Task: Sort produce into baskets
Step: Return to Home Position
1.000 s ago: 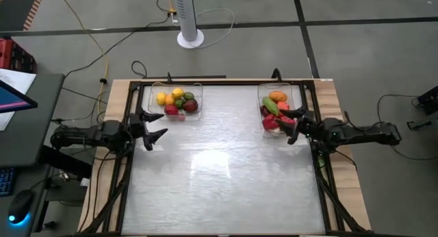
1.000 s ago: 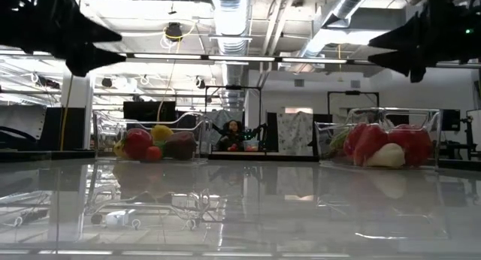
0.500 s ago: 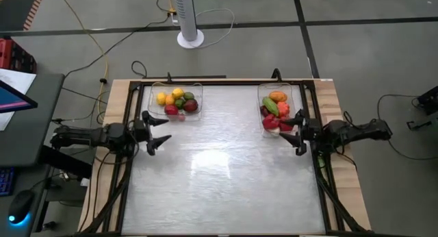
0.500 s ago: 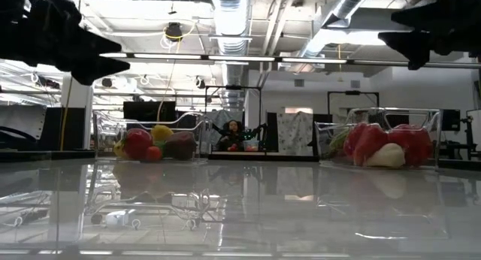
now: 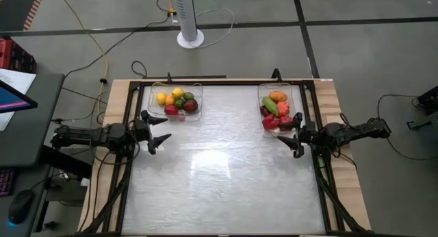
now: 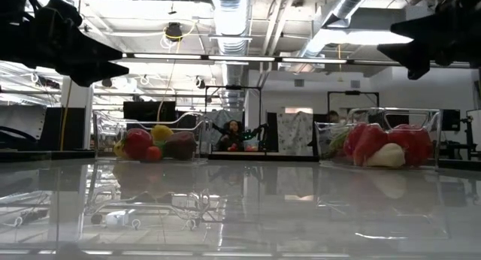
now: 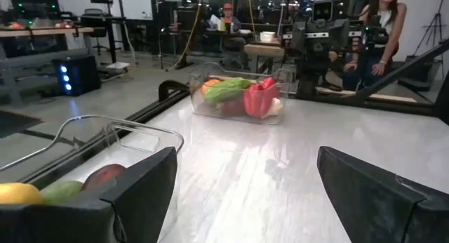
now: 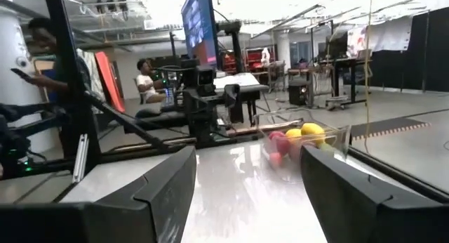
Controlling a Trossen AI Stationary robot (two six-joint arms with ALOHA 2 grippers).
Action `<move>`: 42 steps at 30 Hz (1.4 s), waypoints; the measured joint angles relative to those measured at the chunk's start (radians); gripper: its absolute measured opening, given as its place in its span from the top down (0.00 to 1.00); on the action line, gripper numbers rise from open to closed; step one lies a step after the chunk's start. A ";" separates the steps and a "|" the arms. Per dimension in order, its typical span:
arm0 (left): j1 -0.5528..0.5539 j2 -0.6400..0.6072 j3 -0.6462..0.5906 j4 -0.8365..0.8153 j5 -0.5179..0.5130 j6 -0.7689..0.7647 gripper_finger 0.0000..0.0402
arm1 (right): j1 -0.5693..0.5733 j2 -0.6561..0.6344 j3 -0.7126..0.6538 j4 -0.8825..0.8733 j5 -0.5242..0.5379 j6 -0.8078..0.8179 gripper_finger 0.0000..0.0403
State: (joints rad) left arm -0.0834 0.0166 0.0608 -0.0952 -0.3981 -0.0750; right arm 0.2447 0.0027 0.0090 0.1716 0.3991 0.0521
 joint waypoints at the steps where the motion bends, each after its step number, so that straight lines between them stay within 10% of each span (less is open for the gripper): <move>1: 0.000 0.000 0.000 0.000 0.000 0.000 0.17 | 0.000 0.000 0.000 -0.005 -0.001 0.000 0.30; 42: 0.000 0.000 0.000 -0.004 -0.001 0.000 0.17 | 0.000 0.005 -0.002 -0.108 -0.005 0.000 0.30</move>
